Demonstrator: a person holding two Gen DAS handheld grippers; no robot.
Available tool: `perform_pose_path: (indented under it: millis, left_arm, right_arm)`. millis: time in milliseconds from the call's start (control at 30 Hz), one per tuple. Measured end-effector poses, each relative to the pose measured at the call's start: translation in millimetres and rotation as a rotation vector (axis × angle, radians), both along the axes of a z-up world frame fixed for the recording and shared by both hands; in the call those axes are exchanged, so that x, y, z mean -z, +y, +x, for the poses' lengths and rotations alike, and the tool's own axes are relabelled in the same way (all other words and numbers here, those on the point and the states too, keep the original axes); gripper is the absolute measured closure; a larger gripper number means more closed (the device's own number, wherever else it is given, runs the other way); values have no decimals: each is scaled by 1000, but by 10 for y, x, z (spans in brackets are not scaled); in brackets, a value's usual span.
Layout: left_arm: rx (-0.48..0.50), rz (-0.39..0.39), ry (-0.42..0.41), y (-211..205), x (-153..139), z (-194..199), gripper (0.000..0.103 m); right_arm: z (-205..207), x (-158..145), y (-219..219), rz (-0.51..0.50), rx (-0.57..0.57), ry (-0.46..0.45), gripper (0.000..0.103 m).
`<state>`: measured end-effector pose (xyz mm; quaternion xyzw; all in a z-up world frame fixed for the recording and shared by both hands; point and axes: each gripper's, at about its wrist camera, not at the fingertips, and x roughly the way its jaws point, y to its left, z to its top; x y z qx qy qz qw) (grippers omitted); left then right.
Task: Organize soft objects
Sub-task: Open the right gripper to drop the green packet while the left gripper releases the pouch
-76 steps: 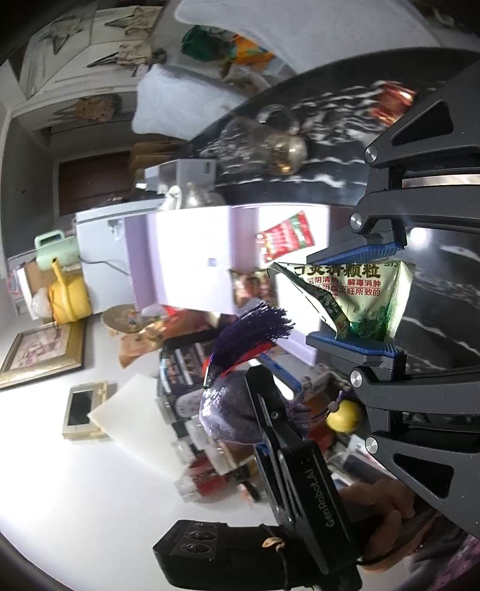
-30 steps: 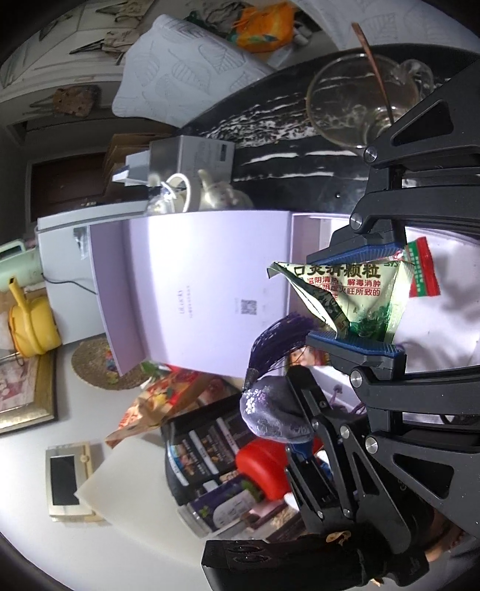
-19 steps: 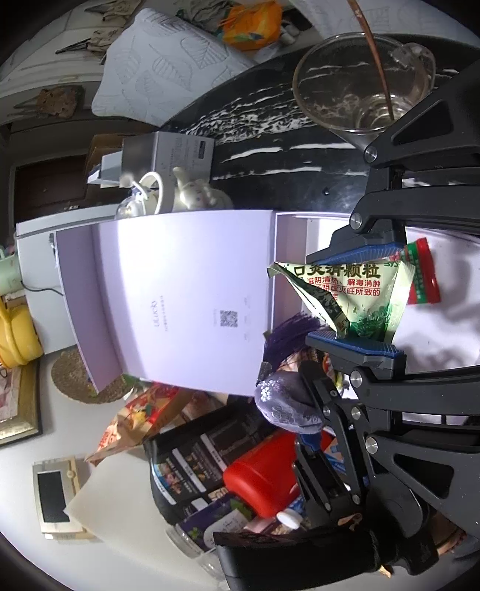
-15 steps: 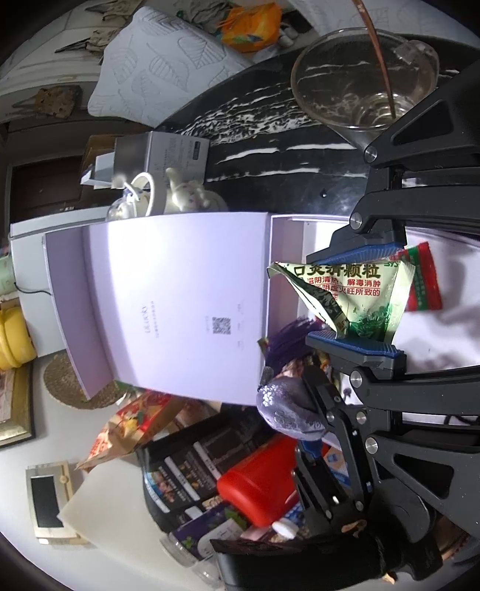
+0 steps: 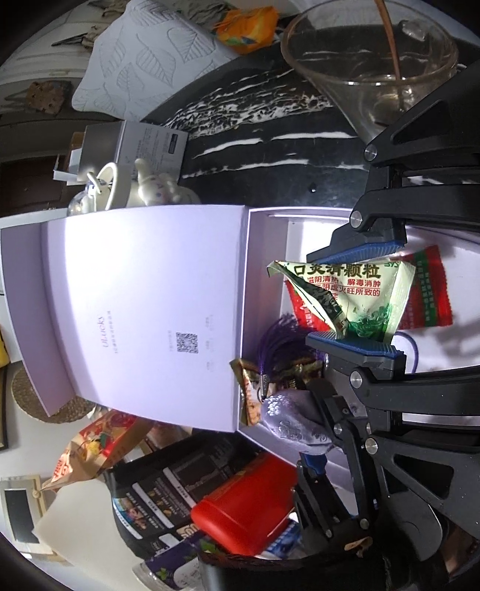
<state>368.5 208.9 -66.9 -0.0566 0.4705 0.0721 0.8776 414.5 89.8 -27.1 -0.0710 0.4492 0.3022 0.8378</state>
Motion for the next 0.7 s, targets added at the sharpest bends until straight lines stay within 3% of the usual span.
perform_pose_path:
  millis: [133,233,367,433,700]
  left_arm:
    - [-1,-1,26,-4,48,30,71]
    - [6,15,57,-40,84,65,71]
    - [-7,-15,80,-50,113,101,71]
    - [-15,-22,82,-45,110,92,71]
    - [-24,-30,35,-47,-46,-56,71]
  right_arm:
    - [18,59,28,-18,1,8,66]
    - [25,114,34,-40,7,25,57]
    - [5,134,4,-43,18,35,54]
    - [-11,114,-20,-42,24,31,50]
    - [-103,-48,-114,-23,35,8,49]
